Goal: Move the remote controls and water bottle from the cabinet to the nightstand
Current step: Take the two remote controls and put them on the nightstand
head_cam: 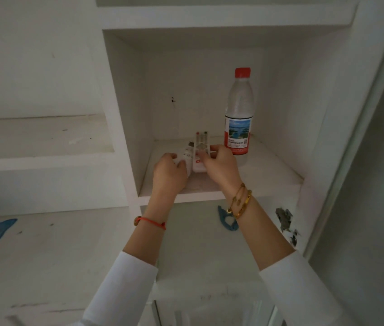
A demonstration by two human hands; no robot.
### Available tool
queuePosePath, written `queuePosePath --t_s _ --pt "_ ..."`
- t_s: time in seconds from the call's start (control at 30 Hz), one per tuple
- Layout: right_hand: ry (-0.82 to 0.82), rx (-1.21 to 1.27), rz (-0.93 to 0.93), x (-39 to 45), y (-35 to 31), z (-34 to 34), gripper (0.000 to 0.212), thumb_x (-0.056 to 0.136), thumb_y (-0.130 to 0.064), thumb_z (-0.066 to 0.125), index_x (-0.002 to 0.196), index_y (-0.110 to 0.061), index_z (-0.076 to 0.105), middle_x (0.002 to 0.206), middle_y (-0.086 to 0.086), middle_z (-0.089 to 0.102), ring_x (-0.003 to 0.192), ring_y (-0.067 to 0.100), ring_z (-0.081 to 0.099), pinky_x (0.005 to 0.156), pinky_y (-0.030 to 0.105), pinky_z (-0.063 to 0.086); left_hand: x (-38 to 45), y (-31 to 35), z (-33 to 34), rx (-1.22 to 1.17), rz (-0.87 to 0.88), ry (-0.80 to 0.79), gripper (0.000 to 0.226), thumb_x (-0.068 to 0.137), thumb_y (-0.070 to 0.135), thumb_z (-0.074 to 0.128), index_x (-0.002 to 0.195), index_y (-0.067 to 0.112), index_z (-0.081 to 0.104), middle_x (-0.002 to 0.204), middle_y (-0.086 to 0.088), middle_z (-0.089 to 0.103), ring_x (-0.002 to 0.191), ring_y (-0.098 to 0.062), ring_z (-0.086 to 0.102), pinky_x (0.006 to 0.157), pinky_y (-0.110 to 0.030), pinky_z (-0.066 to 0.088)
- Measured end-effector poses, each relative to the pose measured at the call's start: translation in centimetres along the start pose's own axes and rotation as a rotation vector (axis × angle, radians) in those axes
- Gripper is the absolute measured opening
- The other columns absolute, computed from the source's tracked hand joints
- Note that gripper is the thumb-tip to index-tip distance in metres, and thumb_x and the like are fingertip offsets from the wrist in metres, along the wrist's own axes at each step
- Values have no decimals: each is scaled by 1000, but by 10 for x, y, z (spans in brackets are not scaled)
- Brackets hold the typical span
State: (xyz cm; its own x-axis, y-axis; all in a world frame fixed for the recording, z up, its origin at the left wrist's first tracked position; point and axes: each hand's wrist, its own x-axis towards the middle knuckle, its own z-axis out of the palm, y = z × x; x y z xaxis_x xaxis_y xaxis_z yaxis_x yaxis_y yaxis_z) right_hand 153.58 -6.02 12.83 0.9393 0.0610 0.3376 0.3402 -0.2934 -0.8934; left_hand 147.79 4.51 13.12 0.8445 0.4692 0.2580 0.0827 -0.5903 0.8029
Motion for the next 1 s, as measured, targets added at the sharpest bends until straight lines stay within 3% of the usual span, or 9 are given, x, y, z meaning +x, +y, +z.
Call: queuePosePath --t_s 0.07,0.17,0.27,0.4,0.63,0.83,1.0 --pt "6 46 -11 -7 -1 -5 31 89 -25 60 112 -5 63 105 9 72 91 16 68 75 24 55 -11 0 -4 -68 -3 23 42 100 15 49 140 4 47 132 -15 61 121 -30 58 78 -18 40" --pt "15 89 -16 -22 -4 -14 30 89 -24 60 113 -6 63 105 6 72 90 14 69 78 26 56 -28 -1 -10 -146 28 65 35 99 14 50 133 9 57 123 -9 67 109 -23 65 68 -14 41" --pt "3 109 -49 -40 -5 -24 31 90 -23 59 116 -7 61 107 3 70 88 10 67 70 13 54 -47 -1 -17 -192 43 81 35 98 14 53 133 12 58 120 -6 69 92 -12 61 55 -4 43" --pt "-5 107 -59 -61 -6 -34 33 90 -25 60 118 -8 60 109 4 70 93 14 68 82 30 57 -71 -4 -24 -242 67 85 35 96 15 57 131 15 60 116 -5 71 88 -13 64 79 -24 51" --pt "-76 174 -38 -110 -10 -49 39 89 -24 61 124 -9 55 114 6 67 94 15 67 81 33 58 -124 -14 -39 -357 11 91 38 92 15 63 130 17 61 109 -4 72 93 -21 71 88 -46 58" --pt "-162 195 -17 -159 -10 -53 38 89 -24 61 125 -12 54 117 6 66 97 16 67 86 34 56 -178 -29 -54 -441 -68 116 41 92 14 64 133 14 58 114 -5 71 99 -21 70 89 -44 59" --pt "-256 232 -7 -200 -4 -50 38 90 -23 61 125 -12 54 111 0 66 87 4 65 71 14 54 -224 -47 -66 -454 -125 151 38 93 12 63 131 15 59 109 -6 72 88 -15 71 78 -31 61"
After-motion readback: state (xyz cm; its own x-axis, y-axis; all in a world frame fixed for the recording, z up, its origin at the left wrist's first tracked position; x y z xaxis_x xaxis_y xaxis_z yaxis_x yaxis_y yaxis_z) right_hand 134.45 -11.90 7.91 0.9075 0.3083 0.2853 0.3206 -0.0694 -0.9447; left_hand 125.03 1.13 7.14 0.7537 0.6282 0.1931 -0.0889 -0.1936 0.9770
